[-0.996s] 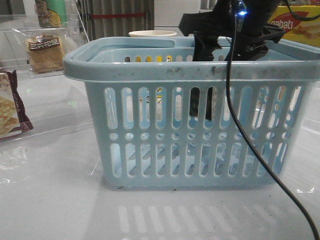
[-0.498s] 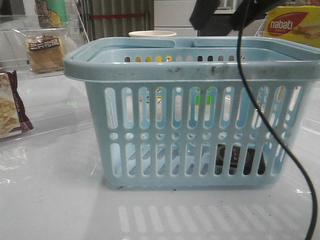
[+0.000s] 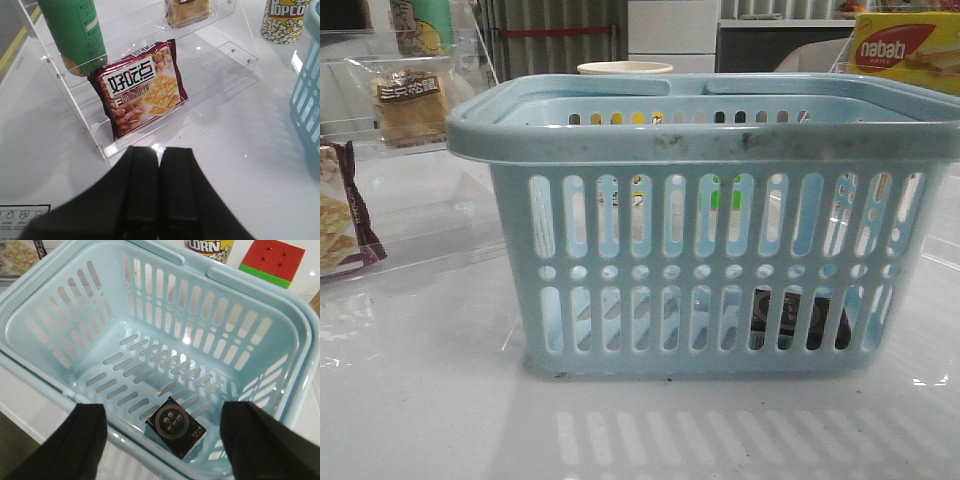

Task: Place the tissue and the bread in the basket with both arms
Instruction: 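Raise the open right gripper out of the basket and withdraw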

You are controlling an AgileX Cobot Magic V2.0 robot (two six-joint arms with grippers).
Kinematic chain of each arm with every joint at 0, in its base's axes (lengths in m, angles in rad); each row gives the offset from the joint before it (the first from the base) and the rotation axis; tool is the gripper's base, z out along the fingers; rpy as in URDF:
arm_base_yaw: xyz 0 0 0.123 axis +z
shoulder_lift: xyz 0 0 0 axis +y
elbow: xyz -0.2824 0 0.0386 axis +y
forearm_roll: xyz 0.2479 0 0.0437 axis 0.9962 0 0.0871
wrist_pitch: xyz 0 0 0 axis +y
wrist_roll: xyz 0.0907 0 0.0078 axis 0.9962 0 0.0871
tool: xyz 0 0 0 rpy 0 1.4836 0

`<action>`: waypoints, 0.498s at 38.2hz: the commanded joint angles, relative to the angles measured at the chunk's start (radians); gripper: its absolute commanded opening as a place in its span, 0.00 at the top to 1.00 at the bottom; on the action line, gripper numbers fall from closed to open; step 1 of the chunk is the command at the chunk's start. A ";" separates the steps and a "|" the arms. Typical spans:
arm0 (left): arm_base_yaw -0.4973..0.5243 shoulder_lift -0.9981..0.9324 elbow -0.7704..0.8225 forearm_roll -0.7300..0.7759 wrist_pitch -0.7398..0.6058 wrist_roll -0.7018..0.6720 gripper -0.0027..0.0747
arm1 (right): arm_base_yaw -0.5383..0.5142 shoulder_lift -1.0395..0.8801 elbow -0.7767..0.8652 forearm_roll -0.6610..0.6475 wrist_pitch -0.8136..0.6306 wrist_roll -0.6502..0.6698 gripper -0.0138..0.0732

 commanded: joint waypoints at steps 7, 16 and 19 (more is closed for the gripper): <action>0.000 0.012 -0.028 0.000 -0.069 -0.008 0.85 | 0.000 -0.176 0.084 0.008 -0.009 -0.014 0.17; 0.000 0.012 -0.028 0.000 -0.069 -0.008 0.85 | 0.000 -0.322 0.156 0.003 0.030 -0.014 0.17; 0.000 0.012 -0.028 0.000 -0.069 -0.008 0.85 | 0.000 -0.369 0.178 0.002 0.037 -0.014 0.17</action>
